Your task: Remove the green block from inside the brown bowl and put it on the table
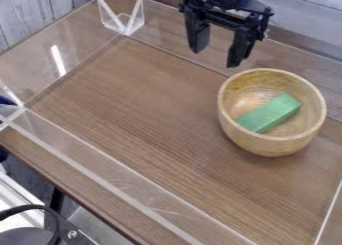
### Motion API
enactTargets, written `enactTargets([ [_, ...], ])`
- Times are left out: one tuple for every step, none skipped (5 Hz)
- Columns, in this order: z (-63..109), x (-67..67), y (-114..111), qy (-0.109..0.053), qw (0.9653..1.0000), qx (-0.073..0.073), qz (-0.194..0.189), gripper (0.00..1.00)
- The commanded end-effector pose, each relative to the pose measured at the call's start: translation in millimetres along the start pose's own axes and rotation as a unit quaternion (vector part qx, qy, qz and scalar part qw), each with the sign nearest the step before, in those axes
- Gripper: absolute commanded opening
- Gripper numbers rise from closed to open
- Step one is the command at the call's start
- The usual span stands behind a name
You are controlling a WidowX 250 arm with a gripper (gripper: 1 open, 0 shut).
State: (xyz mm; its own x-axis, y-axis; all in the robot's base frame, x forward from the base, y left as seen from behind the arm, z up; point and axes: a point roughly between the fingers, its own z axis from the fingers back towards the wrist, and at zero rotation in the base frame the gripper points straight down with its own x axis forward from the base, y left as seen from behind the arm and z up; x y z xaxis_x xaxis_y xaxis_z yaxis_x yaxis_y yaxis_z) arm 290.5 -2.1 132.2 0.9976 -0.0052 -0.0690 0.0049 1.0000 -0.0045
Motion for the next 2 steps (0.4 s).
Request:
enactTargets([
  [-4.0, 4.5, -14, -0.001, 0.9994, 0.001, -0.035, 1.00],
  [-10.3, 7.5, -30, -0.004, 0.9967, -0.001, -0.081, 1.00],
])
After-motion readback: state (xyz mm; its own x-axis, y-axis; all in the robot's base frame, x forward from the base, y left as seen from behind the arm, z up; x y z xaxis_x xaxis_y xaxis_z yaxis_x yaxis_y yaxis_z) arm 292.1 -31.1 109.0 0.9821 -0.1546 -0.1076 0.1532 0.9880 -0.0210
